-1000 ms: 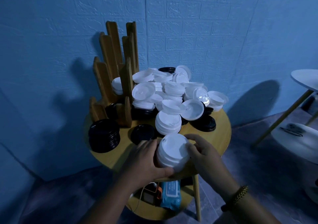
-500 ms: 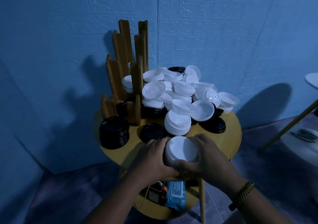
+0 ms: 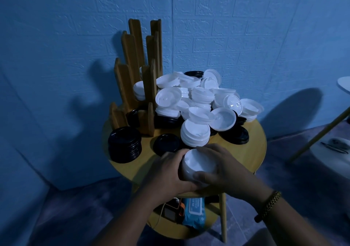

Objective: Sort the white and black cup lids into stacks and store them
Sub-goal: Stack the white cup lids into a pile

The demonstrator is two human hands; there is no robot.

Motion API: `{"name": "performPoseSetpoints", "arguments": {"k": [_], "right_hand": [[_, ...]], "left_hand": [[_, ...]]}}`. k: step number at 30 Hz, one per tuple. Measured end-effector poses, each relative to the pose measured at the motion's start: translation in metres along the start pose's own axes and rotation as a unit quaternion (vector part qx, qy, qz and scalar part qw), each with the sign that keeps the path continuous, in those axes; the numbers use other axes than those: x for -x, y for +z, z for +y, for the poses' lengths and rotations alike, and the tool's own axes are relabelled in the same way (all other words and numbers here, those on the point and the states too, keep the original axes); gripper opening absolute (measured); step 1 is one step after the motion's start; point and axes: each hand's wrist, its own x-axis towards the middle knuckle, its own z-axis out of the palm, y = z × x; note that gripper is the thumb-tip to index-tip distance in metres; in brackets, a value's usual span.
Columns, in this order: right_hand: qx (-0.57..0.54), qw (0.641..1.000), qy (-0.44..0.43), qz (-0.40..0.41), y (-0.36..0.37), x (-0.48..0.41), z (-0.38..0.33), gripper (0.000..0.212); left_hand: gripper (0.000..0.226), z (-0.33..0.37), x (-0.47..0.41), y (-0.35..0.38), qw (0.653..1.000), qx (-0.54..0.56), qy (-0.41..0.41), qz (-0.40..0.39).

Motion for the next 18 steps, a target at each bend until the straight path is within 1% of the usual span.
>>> {"name": "performPoseSetpoints", "arguments": {"k": [4, 6, 10, 12, 14, 16, 18], "right_hand": [[-0.024, 0.999, -0.012, -0.036, -0.003, -0.004, 0.011, 0.082], [-0.030, 0.999, -0.015, -0.036, -0.005, -0.005, 0.014, 0.084], [-0.017, 1.000, -0.011, 0.016, 0.002, -0.001, 0.012, 0.089], [-0.032, 0.999, -0.021, 0.033, 0.008, 0.002, 0.013, 0.090], [-0.022, 0.998, -0.039, 0.042, 0.011, 0.004, 0.015, 0.090], [0.020, 0.998, -0.048, 0.042, 0.010, 0.003, 0.017, 0.089], [0.019, 0.996, -0.050, 0.074, 0.004, -0.002, 0.017, 0.087]], "left_hand": [[0.090, -0.003, 0.000, 0.002, 1.000, 0.004, -0.017, 0.000], [0.091, -0.003, 0.001, 0.002, 1.000, -0.006, -0.014, 0.002], [0.091, -0.002, 0.002, 0.000, 1.000, -0.021, -0.001, -0.005], [0.096, -0.002, 0.003, 0.000, 1.000, -0.015, 0.004, -0.009], [0.102, 0.000, 0.003, 0.001, 1.000, -0.008, 0.009, -0.009], [0.099, 0.002, 0.003, 0.002, 1.000, -0.007, 0.013, -0.008], [0.097, 0.003, 0.002, 0.002, 1.000, -0.010, 0.010, -0.005]]}}
